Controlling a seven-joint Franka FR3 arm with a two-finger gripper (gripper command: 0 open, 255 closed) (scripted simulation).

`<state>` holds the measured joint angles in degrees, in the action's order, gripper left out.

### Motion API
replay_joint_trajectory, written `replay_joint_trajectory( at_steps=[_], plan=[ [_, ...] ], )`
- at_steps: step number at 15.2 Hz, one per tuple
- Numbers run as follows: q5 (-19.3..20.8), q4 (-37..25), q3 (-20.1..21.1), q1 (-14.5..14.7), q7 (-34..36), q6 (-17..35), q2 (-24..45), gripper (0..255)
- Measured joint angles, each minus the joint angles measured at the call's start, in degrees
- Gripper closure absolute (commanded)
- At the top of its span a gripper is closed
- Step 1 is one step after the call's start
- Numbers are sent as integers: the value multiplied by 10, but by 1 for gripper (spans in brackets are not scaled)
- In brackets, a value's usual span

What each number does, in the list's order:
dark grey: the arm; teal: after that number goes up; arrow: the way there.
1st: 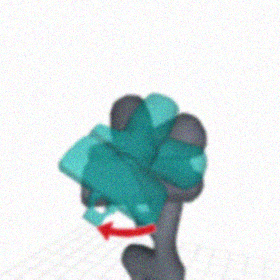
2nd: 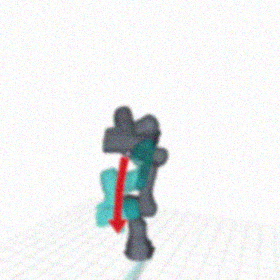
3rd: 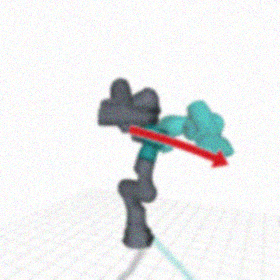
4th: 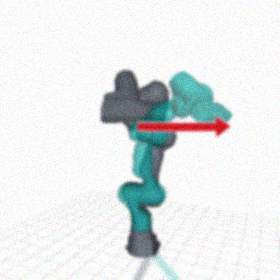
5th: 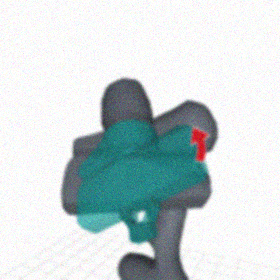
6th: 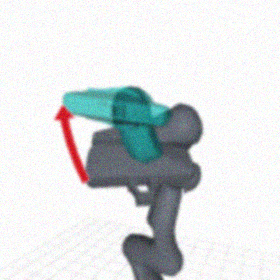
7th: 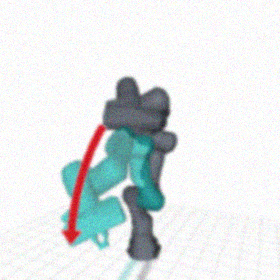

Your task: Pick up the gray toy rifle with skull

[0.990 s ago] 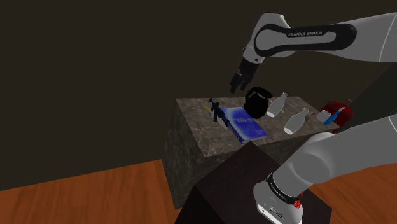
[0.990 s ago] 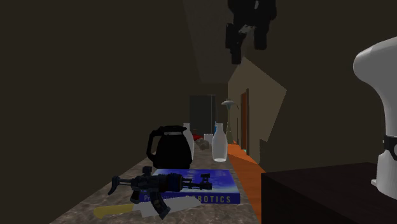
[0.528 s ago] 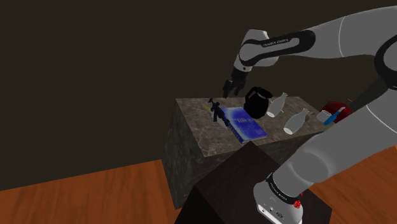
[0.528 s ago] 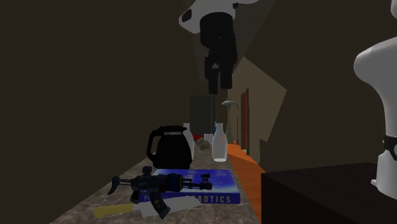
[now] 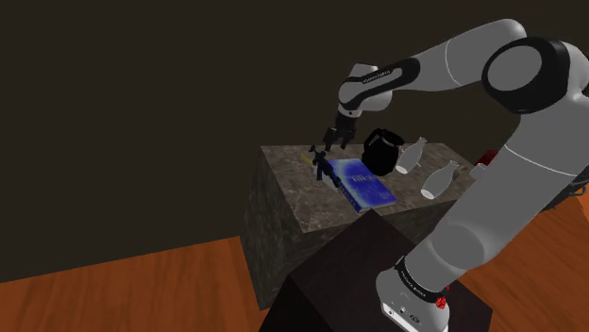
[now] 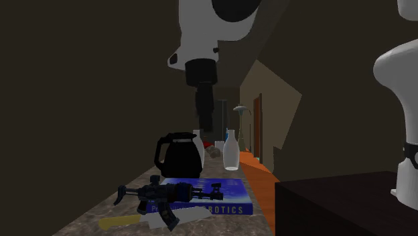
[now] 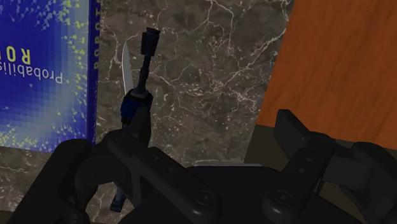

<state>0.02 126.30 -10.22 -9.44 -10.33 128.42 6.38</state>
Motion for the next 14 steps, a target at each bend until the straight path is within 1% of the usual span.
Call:
replay_joint_trajectory(
  at_steps=[5,8,11,13,14],
  plan=[
    [-20,-69,-7,-17,-5,24,106,0],
    [-34,-120,-11,-35,-14,36,175,0],
    [-45,-167,-12,-47,-13,40,233,0],
    [-53,-214,-12,-59,-14,34,280,0],
    [-55,-222,-12,-62,-13,38,294,0]
  ],
)
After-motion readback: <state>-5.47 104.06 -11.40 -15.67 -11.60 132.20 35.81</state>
